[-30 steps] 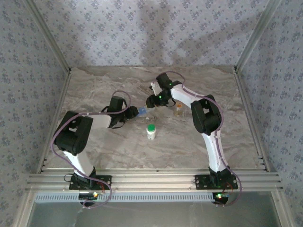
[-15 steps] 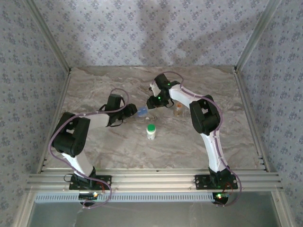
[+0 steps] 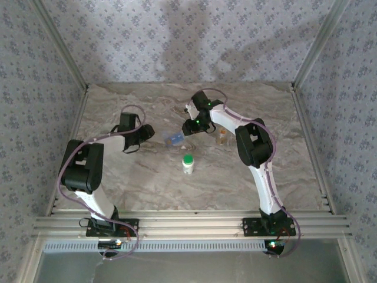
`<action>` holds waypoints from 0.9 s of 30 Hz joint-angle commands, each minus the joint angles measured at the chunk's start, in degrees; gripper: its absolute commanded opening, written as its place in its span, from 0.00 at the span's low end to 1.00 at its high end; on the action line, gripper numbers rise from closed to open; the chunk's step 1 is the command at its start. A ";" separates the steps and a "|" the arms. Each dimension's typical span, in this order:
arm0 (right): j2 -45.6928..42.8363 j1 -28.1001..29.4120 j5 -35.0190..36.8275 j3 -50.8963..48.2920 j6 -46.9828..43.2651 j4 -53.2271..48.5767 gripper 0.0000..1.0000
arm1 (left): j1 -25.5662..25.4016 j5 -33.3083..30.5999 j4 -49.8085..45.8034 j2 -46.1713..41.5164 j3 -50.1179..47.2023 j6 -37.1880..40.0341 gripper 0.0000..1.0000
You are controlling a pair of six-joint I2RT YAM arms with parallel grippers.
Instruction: Sort the pills into containers
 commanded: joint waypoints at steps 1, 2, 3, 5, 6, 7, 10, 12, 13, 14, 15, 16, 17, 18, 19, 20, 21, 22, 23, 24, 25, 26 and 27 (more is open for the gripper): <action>1.97 0.39 1.38 0.53 -1.59 -3.46 0.51 | 0.52 -0.81 -4.18 2.46 4.80 3.07 0.49; 1.94 0.36 1.42 0.55 -1.65 -3.52 0.51 | 0.48 0.19 -4.91 3.95 6.25 3.37 0.49; 1.92 0.37 1.43 0.51 -1.67 -3.56 0.51 | 0.52 1.06 -4.95 5.11 7.12 3.48 0.49; 1.98 0.36 1.20 0.55 -1.68 -3.57 0.51 | 0.31 2.79 -5.04 7.35 8.93 3.50 0.47; 1.87 0.31 1.21 0.46 -1.74 -3.57 0.51 | 0.26 3.42 -5.36 8.30 9.78 3.61 0.47; 1.88 0.38 1.17 0.44 -1.77 -3.63 0.51 | 0.17 4.07 -5.88 9.21 10.65 3.80 0.47; 1.61 0.35 1.16 0.17 -2.07 -3.79 0.51 | -0.22 6.53 -7.03 11.05 12.64 4.52 0.39; 1.48 0.38 1.07 0.07 -2.46 -3.96 0.51 | -0.74 8.12 -7.06 11.18 12.85 4.72 0.33; 1.45 0.30 1.00 0.09 -2.68 -4.18 0.51 | -1.18 8.84 -6.85 10.88 12.47 4.76 0.31; 1.40 0.26 0.99 -0.01 -2.91 -4.17 0.51 | -1.52 9.47 -6.60 10.57 12.13 4.72 0.29; 1.41 0.30 1.07 -0.01 -2.91 -4.14 0.51 | -1.86 10.19 -6.20 10.24 11.64 4.56 0.28; 1.38 0.20 1.07 -0.07 -2.83 -4.10 0.51 | -2.09 11.17 -5.44 9.88 11.02 4.29 0.27; 1.39 0.17 1.14 -0.15 -2.74 -4.00 0.51 | -2.37 12.03 -4.87 9.52 10.53 3.97 0.27; 1.47 0.18 1.23 -0.26 -2.60 -3.90 0.51 | -2.62 12.81 -4.33 9.14 10.01 3.72 0.26; 1.52 0.12 1.24 -0.25 -2.48 -3.74 0.51 | -2.93 13.45 -3.79 8.65 9.43 3.50 0.26; 1.56 0.10 1.18 -0.20 -2.38 -3.74 0.51 | -3.20 13.87 -3.37 8.33 9.02 3.33 0.26; 1.60 0.09 1.40 -0.20 -2.22 -3.57 0.51 | -3.51 14.36 -2.86 7.82 8.58 3.25 0.27; 1.65 -0.01 1.45 -0.28 -2.08 -3.55 0.51 | -3.78 14.82 -2.37 7.32 8.07 3.17 0.27; 1.66 -0.01 1.51 -0.31 -1.94 -3.55 0.51 | -4.02 15.02 -2.00 6.90 7.62 2.97 0.27; 1.64 0.03 1.58 -0.28 -1.86 -3.46 0.51 | -4.31 15.16 -1.69 6.34 7.16 2.83 0.26; 1.80 0.03 1.68 -0.28 -1.77 -3.47 0.51 | -4.59 15.21 -1.45 5.81 6.74 2.65 0.27; 1.73 0.02 1.77 -0.24 -1.66 -3.33 0.51 | -4.80 15.13 -1.28 5.33 6.36 2.61 0.27; 1.87 -0.02 1.86 -0.25 -1.59 -3.38 0.51 | -5.10 15.12 -1.18 4.76 5.93 2.55 0.27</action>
